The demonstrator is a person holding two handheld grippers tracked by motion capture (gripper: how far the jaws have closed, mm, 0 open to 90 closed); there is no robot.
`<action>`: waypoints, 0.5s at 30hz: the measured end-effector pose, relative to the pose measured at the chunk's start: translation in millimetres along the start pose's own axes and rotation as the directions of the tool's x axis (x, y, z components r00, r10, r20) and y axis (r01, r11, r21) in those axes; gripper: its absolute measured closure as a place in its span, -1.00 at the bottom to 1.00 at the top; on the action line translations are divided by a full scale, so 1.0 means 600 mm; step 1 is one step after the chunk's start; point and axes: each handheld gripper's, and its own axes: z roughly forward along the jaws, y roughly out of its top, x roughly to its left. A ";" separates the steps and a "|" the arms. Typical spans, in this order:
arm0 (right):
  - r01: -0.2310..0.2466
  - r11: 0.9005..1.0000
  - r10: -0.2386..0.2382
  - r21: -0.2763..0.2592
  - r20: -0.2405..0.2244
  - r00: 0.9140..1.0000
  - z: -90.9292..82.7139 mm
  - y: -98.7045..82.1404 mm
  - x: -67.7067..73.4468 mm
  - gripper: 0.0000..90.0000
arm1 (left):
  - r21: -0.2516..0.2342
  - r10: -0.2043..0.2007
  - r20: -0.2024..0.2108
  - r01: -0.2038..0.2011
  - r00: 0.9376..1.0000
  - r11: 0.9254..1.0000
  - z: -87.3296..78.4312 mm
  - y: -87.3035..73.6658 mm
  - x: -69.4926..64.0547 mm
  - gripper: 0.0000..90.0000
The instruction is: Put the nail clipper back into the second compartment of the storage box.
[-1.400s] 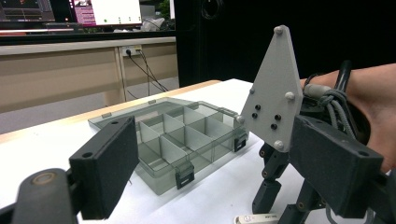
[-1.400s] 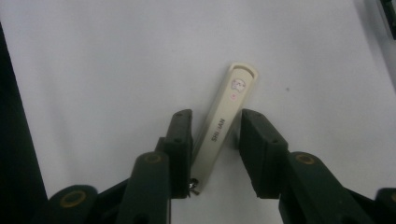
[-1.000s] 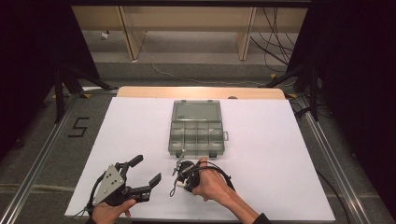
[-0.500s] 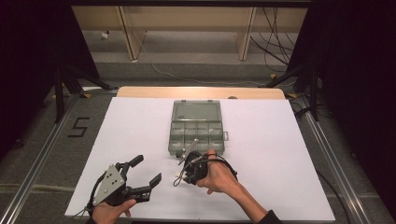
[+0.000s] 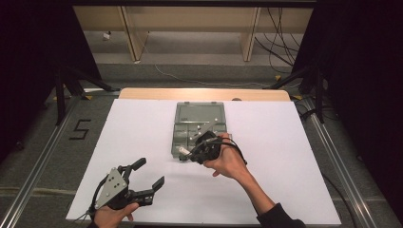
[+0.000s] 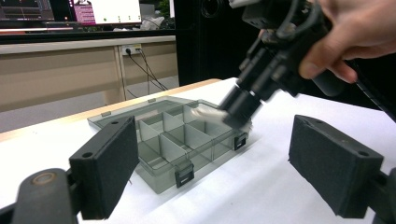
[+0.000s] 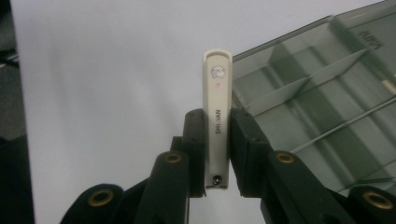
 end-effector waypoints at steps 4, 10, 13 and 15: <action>-0.026 0.999 0.026 -0.027 0.031 0.999 -0.005 0.008 -0.018 0.72 | 0.000 0.003 0.001 -0.003 1.000 1.000 0.000 0.000 0.000 -0.66; -0.082 0.996 0.085 -0.048 0.072 0.994 0.000 0.015 -0.043 0.72 | 0.000 0.006 0.001 -0.006 1.000 1.000 0.000 0.000 0.001 -0.66; -0.096 0.994 0.101 -0.056 0.105 0.989 0.007 0.018 -0.057 0.72 | 0.003 -0.004 -0.007 0.004 1.000 1.000 -0.001 0.000 0.000 -0.66; -0.104 0.992 0.111 -0.066 0.118 0.987 0.010 0.018 -0.061 0.72 | 0.000 0.001 0.003 -0.001 1.000 1.000 0.000 0.000 0.000 -0.66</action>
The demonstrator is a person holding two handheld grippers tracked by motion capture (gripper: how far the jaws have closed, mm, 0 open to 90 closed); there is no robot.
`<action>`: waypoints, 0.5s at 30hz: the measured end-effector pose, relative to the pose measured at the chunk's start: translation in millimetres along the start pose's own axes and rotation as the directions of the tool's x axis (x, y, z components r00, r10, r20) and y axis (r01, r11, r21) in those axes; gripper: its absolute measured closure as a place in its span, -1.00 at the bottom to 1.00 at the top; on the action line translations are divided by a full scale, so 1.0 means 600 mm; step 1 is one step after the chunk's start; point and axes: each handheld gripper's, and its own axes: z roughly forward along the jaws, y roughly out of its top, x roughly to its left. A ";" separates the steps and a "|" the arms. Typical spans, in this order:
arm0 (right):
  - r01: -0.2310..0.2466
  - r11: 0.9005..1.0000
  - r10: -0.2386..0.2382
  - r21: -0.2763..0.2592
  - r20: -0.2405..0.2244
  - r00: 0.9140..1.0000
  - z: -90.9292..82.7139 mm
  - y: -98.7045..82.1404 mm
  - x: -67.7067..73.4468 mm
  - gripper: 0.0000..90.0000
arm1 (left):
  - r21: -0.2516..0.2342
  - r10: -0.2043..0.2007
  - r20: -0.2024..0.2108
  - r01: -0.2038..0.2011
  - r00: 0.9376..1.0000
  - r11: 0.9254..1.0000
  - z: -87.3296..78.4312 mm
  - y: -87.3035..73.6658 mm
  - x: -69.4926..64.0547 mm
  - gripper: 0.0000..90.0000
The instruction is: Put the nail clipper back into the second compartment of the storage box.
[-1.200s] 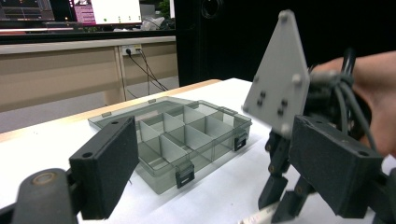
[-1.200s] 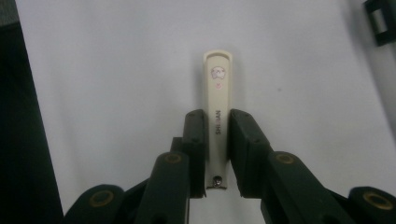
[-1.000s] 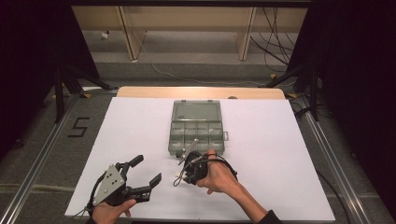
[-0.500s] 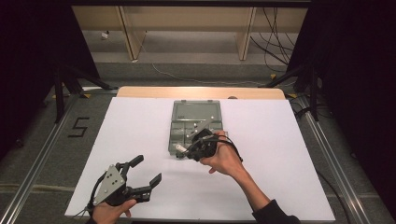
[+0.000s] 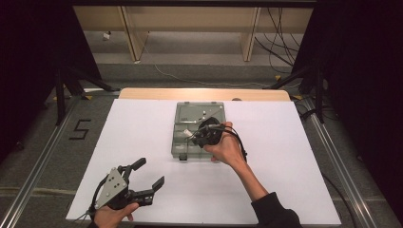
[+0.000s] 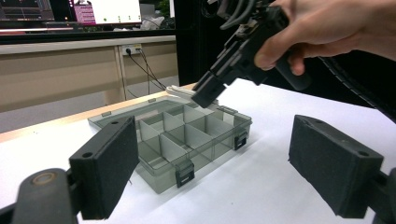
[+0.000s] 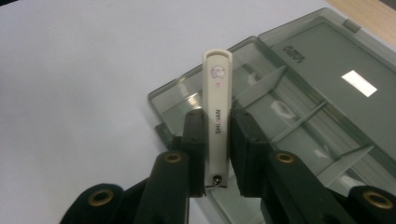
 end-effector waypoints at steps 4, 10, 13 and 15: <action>-0.038 0.999 0.039 -0.022 0.021 0.999 0.014 0.007 -0.017 0.72 | 0.001 0.011 0.000 -0.011 1.000 1.000 0.000 0.000 0.001 -0.66; -0.082 0.997 0.083 -0.012 0.042 0.996 0.030 0.014 -0.033 0.72 | 0.002 0.014 0.001 -0.014 1.000 1.000 0.000 0.000 0.001 -0.66; -0.113 0.993 0.114 -0.012 0.040 0.993 0.039 0.019 -0.037 0.72 | 0.003 0.011 -0.002 -0.011 1.000 1.000 0.000 0.000 0.003 -0.66; -0.107 0.994 0.108 -0.018 0.052 0.993 0.046 0.019 -0.042 0.72 | 0.003 0.012 -0.002 -0.012 1.000 1.000 0.000 0.000 0.003 -0.66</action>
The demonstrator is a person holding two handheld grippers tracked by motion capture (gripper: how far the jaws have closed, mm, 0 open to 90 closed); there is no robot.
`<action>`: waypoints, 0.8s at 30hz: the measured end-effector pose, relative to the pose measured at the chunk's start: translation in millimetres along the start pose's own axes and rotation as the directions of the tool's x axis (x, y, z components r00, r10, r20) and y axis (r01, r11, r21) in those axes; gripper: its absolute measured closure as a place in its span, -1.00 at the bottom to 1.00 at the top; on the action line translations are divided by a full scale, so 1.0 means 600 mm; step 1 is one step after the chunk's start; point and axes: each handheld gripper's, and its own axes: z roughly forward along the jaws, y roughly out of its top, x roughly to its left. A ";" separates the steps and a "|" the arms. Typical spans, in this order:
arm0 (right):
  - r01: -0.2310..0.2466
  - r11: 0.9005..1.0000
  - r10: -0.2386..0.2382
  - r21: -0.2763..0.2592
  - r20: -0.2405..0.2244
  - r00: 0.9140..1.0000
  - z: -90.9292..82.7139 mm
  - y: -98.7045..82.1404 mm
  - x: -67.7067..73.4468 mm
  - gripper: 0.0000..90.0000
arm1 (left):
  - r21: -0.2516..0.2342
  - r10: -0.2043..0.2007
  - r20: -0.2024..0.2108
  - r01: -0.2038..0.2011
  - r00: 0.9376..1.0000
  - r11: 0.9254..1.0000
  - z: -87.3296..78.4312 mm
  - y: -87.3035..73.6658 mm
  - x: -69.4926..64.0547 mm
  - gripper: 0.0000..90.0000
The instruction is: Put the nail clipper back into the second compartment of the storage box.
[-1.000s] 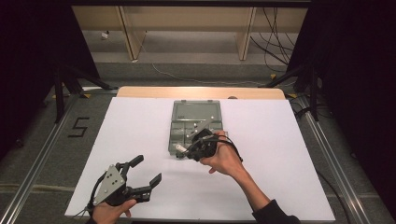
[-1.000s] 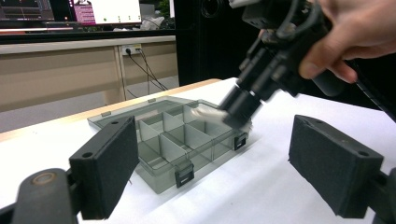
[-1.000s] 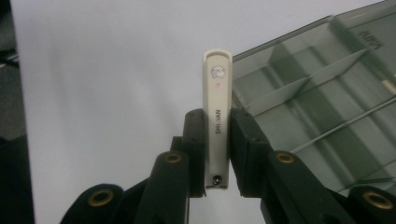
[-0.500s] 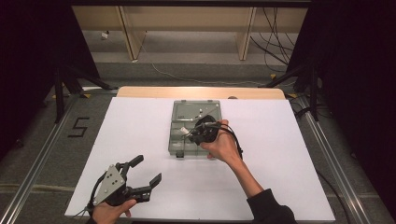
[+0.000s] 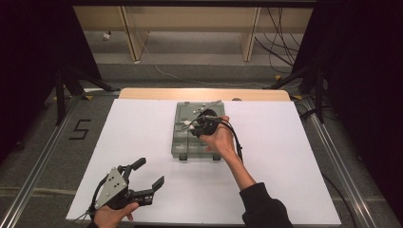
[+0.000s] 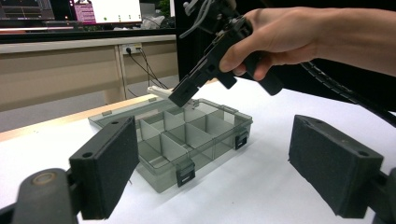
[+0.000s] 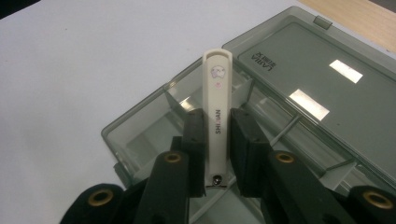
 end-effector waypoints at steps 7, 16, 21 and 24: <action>-0.038 0.999 0.038 -0.002 0.027 0.999 0.021 0.005 -0.010 0.72 | 0.000 -0.009 0.001 0.009 1.000 1.000 -0.001 0.000 -0.002 -0.66; -0.045 0.999 0.045 0.015 0.048 0.998 0.037 0.012 -0.012 0.72 | 0.001 -0.010 0.001 0.010 1.000 1.000 -0.001 0.000 -0.002 -0.66; -0.062 0.998 0.060 0.031 0.050 0.997 0.042 0.015 -0.012 0.72 | -0.001 -0.013 0.002 0.013 1.000 1.000 -0.002 0.001 -0.002 -0.66; -0.064 0.997 0.062 0.031 0.059 0.996 0.047 0.015 -0.014 0.72 | -0.001 -0.012 0.002 0.012 1.000 1.000 -0.001 0.000 -0.002 -0.66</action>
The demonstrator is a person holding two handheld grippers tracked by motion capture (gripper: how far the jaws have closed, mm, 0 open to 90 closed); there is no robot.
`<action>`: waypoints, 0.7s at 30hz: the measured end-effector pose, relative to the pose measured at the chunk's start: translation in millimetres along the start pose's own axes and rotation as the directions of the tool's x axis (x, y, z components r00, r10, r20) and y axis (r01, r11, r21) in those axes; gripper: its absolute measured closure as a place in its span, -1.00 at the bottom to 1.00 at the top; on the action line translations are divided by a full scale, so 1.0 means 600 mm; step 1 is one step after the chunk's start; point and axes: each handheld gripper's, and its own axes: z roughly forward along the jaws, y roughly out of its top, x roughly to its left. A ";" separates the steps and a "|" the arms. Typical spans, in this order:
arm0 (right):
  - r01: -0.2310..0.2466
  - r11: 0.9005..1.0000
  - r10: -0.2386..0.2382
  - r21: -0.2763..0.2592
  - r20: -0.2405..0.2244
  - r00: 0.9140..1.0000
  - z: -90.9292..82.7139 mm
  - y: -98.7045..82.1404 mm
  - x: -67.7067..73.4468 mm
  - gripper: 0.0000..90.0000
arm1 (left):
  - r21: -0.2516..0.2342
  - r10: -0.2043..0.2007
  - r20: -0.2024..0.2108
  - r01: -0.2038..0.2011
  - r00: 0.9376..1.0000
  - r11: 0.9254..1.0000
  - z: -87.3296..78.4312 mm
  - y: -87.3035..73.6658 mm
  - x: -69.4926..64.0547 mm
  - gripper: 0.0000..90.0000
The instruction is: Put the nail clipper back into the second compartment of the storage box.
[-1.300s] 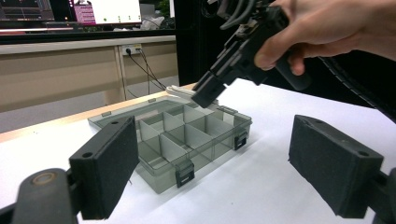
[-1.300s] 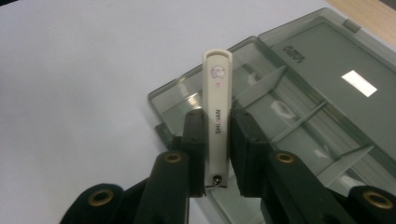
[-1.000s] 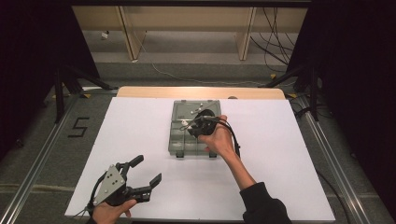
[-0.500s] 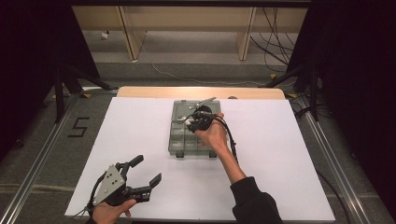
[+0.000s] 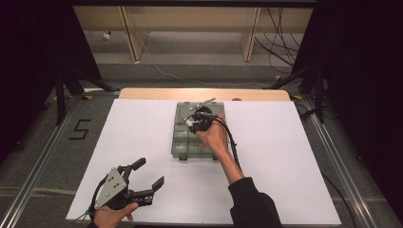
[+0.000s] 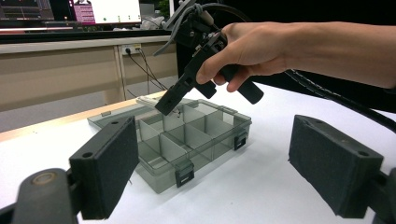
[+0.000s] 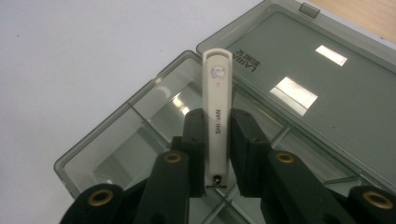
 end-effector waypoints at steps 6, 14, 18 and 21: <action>-0.003 1.000 0.003 0.018 0.004 1.000 0.010 -0.001 -0.003 0.72 | 0.002 -0.001 -0.001 0.001 1.000 1.000 0.000 0.000 -0.001 -0.66; -0.010 1.000 0.009 0.023 0.021 1.000 0.018 -0.004 -0.006 0.49 | 0.001 0.001 0.000 -0.001 1.000 1.000 -0.001 0.000 0.000 -0.66; -0.019 1.000 0.019 0.002 0.009 1.000 0.012 -0.002 -0.004 0.38 | 0.000 0.000 0.001 0.000 1.000 1.000 0.000 0.000 0.000 -0.66; -0.017 1.000 0.017 0.003 0.015 1.000 0.008 -0.002 -0.007 0.22 | 0.002 -0.001 -0.001 0.001 1.000 1.000 0.000 0.000 -0.001 -0.66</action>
